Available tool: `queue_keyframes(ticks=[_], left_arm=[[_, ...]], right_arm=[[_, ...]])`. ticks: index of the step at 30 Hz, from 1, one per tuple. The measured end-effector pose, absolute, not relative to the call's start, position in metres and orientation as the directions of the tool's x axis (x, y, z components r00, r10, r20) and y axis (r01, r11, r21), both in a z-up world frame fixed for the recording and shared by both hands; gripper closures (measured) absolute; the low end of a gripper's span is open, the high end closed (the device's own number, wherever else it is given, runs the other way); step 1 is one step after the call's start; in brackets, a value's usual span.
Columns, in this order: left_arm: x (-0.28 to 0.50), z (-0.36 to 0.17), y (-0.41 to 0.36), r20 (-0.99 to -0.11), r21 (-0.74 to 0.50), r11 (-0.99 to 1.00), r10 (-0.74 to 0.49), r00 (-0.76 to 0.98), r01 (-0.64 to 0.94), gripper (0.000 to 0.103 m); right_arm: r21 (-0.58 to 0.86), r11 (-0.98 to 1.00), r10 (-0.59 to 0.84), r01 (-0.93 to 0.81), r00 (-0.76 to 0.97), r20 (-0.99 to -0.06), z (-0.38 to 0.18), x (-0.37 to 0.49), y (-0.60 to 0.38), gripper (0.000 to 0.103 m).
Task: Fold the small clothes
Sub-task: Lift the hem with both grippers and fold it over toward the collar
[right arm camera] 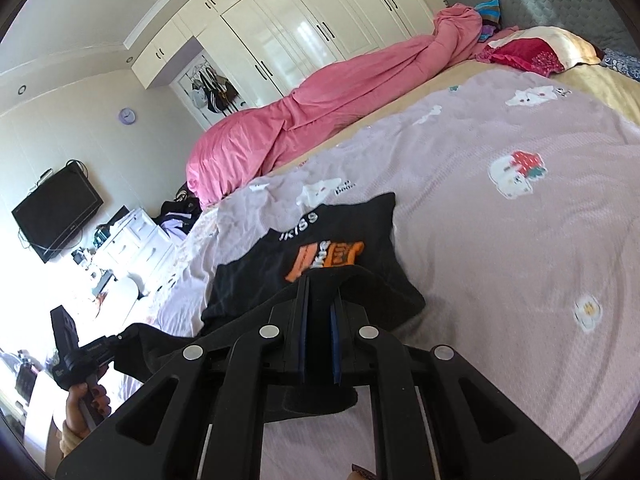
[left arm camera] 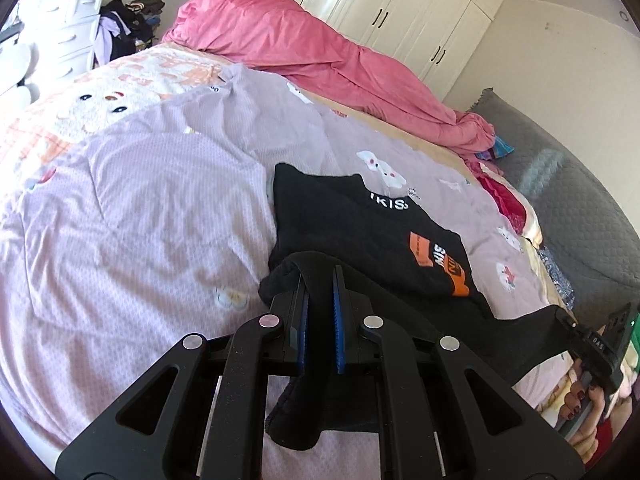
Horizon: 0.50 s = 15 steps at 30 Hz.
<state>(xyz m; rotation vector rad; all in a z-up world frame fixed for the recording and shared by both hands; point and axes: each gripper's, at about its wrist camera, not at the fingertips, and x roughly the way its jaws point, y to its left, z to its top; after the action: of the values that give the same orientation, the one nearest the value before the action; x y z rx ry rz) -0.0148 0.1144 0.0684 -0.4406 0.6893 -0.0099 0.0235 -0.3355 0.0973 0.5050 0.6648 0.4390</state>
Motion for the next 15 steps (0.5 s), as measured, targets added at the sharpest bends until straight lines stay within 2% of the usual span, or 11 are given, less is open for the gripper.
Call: queue_keyframes(ticks=[15], left_arm=[[0.031, 0.070, 0.122, -0.619, -0.364, 0.913, -0.089, 0.780, -0.184, 0.099]], right_arm=[[0.595, 0.783, 0.505, -0.182, 0.744, -0.437, 0.106, 0.080, -0.332, 0.095]])
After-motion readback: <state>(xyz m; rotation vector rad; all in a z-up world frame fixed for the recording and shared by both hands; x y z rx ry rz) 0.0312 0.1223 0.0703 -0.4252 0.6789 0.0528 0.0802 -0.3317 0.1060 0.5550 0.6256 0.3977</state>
